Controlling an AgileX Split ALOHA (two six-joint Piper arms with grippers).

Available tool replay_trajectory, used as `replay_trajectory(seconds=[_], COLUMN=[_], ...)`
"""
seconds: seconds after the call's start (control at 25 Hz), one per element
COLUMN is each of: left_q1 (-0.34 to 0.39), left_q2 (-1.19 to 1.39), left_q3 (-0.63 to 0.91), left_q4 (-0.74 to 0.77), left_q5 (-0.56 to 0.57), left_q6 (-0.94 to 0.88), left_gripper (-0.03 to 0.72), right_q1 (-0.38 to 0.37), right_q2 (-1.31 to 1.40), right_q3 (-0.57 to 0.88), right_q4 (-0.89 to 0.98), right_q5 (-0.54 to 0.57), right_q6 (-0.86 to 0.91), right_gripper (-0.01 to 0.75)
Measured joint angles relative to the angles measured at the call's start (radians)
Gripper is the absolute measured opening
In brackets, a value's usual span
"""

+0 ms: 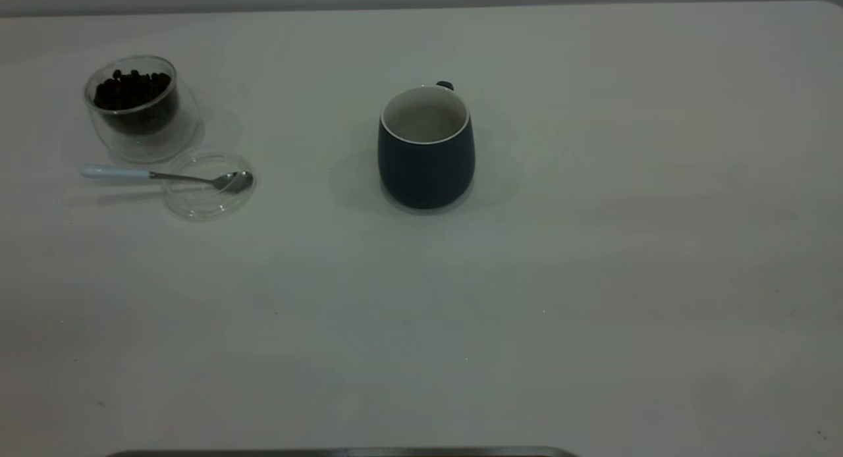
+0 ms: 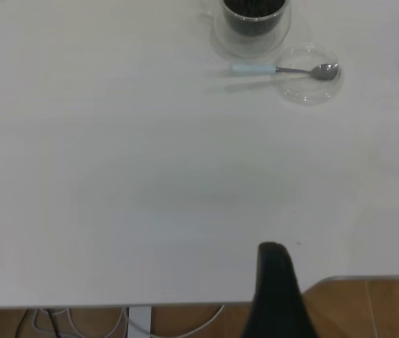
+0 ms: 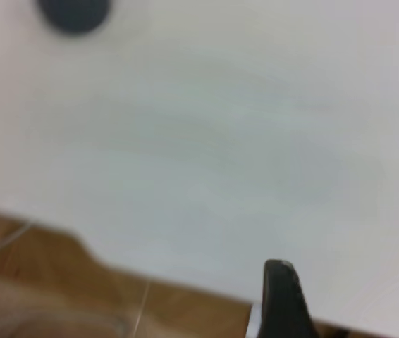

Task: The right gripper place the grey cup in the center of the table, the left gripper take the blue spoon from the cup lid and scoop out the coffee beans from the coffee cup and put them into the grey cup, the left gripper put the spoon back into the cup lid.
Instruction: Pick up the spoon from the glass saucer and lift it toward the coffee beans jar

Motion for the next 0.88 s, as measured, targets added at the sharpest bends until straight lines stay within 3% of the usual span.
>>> replay_trajectory(seconds=[0.52,0.88], left_q1=[0.000,0.000], left_q2=[0.000,0.000], left_q3=[0.000,0.000], left_q4=[0.000,0.000], left_q5=[0.000,0.000], left_q6=[0.001,0.001], left_gripper=[0.592,0.592], right_q1=[-0.120,-0.128], right_q2=[-0.132,-0.140], right_q3=[0.023,0.033], right_q4=[-0.041,-0.047], right_q5=[-0.038,-0.041], right_q6=[0.007,0.012], right_gripper=[0.459,0.459])
